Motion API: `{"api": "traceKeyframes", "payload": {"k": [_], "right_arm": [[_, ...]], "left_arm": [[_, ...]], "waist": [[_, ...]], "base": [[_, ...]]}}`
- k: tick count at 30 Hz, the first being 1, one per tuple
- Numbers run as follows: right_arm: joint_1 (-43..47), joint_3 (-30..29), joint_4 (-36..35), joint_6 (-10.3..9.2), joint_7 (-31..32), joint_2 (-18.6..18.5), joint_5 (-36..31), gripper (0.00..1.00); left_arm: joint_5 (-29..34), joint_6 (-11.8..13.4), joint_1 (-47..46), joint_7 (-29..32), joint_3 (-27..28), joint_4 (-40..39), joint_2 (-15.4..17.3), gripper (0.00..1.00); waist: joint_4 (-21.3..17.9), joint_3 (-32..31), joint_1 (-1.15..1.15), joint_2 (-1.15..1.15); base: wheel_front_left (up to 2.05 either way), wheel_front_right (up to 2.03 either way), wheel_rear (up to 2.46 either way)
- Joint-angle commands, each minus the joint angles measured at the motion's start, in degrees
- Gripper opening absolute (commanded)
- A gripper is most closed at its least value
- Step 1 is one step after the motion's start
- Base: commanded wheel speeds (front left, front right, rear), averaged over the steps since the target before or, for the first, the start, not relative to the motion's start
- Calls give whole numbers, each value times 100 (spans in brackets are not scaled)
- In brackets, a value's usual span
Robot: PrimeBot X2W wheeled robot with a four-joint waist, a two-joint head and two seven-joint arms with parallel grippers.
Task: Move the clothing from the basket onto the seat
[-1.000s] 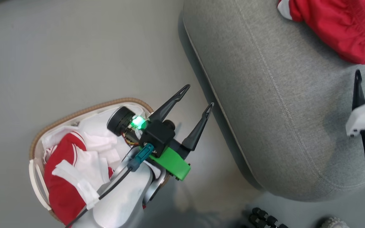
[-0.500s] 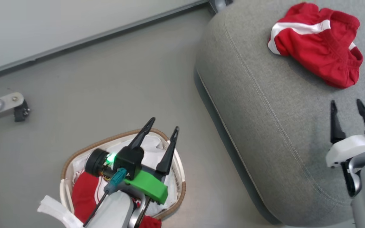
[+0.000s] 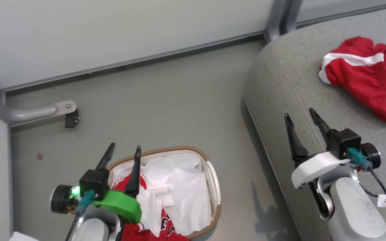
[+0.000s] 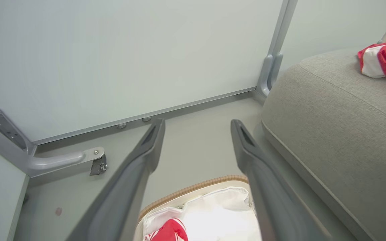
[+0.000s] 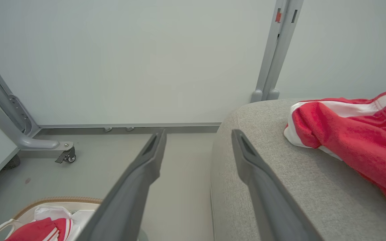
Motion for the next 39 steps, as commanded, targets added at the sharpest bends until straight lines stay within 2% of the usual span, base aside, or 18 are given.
{"api": "traceKeyframes", "payload": {"k": [1,11,21,32,39], "right_arm": [[112,50,6,-8,-2,15,59,100],[438,83,81,-8,-2,122,248,100],[926,93,197,-8,-1,120,413,100],[1124,140,169,-8,-1,121,473,100],[785,162,-63,-8,-1,121,450,100]], "left_arm": [[74,28,121,3,141,31,-25,100],[208,81,559,2,944,129,-64,100],[186,103,1181,2,1426,11,-99,100],[-221,132,1421,3,1258,-49,-101,100],[-381,15,1014,3,1064,164,-97,100]], "waist": [[251,-219,0,0],[423,-526,0,0],[407,-890,0,0],[347,-913,0,0],[251,-413,0,0]], "base": [[0,0,0],[0,0,0],[0,0,0],[0,0,0],[0,0,0]]}}
